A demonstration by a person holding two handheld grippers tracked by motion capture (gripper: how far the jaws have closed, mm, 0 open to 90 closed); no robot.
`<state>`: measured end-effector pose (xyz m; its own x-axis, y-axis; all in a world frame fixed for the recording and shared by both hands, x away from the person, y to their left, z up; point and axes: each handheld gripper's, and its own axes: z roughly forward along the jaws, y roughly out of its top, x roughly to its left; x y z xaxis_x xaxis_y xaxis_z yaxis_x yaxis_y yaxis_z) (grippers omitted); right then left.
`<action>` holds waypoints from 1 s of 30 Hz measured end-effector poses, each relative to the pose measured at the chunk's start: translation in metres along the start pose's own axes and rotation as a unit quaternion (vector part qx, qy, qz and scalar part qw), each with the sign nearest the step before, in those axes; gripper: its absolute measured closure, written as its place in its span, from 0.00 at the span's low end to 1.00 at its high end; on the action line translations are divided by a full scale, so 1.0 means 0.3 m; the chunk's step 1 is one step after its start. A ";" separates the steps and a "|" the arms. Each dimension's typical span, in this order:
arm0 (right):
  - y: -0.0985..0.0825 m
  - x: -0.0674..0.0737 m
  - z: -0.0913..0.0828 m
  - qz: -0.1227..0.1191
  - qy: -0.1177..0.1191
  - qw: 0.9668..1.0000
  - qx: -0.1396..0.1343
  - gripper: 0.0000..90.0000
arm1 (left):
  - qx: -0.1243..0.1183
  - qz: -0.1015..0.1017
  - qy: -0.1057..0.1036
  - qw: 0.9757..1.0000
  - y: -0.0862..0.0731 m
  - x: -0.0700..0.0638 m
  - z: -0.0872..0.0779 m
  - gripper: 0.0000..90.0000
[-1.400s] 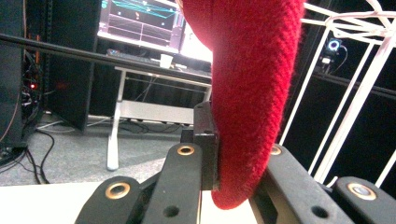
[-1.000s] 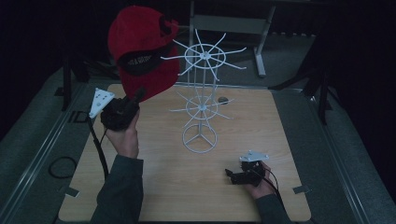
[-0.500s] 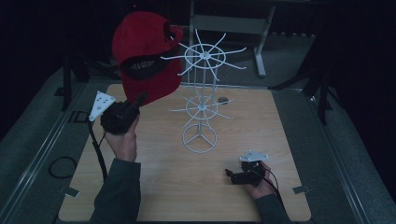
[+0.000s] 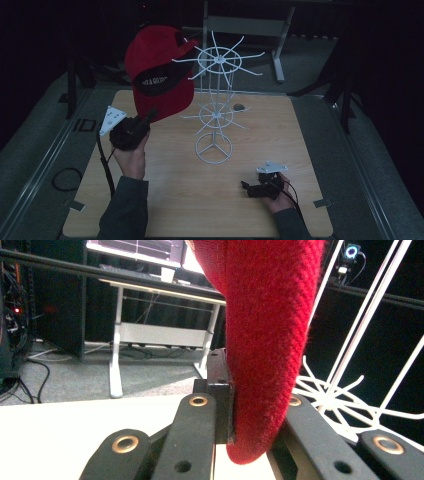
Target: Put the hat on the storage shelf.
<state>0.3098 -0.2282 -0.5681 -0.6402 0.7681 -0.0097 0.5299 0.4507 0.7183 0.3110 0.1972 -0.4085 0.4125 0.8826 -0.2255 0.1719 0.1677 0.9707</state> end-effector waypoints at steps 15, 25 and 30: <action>0.000 0.000 0.000 0.000 0.000 1.000 0.000 0.15 | 0.028 0.018 -0.010 0.999 -0.081 0.007 0.002 0.88; 0.000 -0.001 0.000 -0.001 0.000 1.000 0.000 0.15 | 0.026 0.019 -0.007 0.999 -0.079 0.013 -0.019 0.65; 0.000 0.000 -0.001 0.001 0.000 1.000 0.001 0.15 | 0.043 0.031 0.010 0.999 -0.087 0.012 -0.024 0.60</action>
<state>0.3096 -0.2282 -0.5679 -0.6396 0.7687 -0.0083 0.5322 0.4506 0.7167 0.3015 0.1992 -0.4339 0.4075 0.8985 -0.1629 0.2222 0.0754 0.9721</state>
